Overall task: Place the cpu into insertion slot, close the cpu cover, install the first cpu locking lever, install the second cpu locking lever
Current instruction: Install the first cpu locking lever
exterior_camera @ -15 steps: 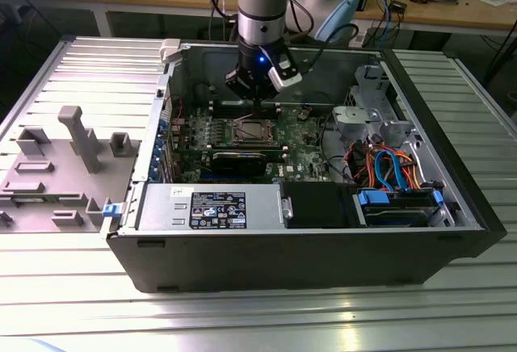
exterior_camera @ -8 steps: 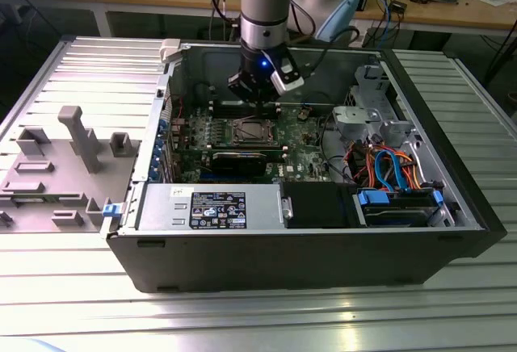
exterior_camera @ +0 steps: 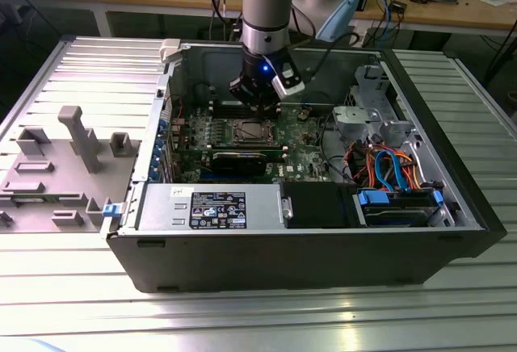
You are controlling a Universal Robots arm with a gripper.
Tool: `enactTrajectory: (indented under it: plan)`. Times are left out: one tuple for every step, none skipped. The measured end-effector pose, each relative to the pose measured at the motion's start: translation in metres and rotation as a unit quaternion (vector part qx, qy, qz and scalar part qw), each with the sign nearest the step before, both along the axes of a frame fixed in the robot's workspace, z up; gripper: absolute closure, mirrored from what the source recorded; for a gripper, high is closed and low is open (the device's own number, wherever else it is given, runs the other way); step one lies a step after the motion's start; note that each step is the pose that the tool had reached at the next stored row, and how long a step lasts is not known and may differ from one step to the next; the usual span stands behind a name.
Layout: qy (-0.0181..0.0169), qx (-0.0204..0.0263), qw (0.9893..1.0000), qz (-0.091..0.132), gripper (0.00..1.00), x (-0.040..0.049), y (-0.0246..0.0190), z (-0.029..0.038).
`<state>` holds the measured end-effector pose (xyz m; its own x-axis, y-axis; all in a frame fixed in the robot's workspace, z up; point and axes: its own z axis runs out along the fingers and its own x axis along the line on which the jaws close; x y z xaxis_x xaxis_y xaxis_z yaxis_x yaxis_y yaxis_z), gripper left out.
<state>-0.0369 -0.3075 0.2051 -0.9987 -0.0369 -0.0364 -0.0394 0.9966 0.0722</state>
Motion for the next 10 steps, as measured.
enactTrajectory:
  plan:
    - [0.0000,0.0000,1.0000,0.000,0.89,0.0001,0.0000,-0.0005]
    - [0.0000,-0.0001,1.0000,0.000,0.89,0.0001,0.0000,-0.0009]
    - [0.0001,-0.0001,1.0000,0.000,0.89,0.0002,0.0000,-0.0011]
    - [0.0001,0.0000,1.0000,0.000,0.89,0.0002,0.0000,-0.0013]
    - [0.0000,0.0000,1.0000,0.000,0.89,0.0003,0.0000,-0.0016]
    - [0.0000,0.0000,1.0000,0.000,0.89,0.0003,0.0000,-0.0018]
    - [0.0000,-0.0001,1.0000,0.000,0.89,0.0003,0.0000,-0.0018]
    - [0.0000,-0.0001,1.0000,0.000,0.89,0.0003,0.0000,-0.0018]
    - [0.0000,0.0000,1.0000,0.000,0.89,0.0003,0.0000,-0.0016]
    - [-0.0001,0.0000,1.0000,0.000,0.89,0.0004,0.0000,-0.0011]
